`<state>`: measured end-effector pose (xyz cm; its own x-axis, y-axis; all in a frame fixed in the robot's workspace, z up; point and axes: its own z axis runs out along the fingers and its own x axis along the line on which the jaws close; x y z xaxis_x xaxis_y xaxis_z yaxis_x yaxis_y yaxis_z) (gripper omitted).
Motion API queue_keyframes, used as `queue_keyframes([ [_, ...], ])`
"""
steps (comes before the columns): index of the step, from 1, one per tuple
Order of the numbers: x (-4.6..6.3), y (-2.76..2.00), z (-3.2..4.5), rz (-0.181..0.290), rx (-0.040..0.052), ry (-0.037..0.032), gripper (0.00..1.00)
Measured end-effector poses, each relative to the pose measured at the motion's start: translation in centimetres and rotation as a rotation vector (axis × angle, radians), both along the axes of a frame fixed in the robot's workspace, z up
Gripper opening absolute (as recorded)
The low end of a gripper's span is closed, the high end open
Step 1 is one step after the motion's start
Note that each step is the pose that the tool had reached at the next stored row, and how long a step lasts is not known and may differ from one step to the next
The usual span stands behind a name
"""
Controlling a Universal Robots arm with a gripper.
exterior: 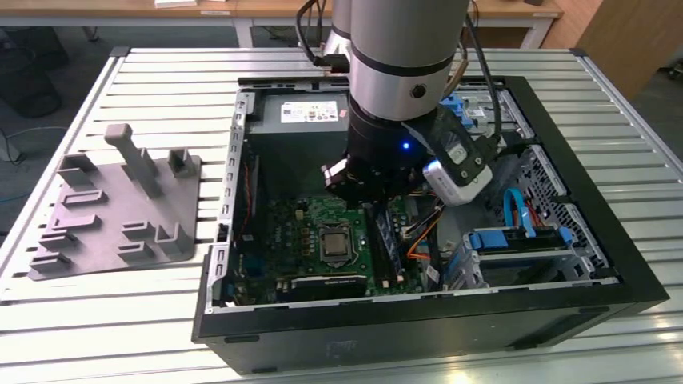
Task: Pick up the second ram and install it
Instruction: 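Insert the second ram into the second slot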
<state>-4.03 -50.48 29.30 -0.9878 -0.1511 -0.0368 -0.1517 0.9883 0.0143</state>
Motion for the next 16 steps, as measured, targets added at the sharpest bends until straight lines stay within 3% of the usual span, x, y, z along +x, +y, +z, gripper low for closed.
queue_keyframes([
  [16,0.00,0.00,-0.15,-0.187,-0.0001,0.0000,0.14],
])
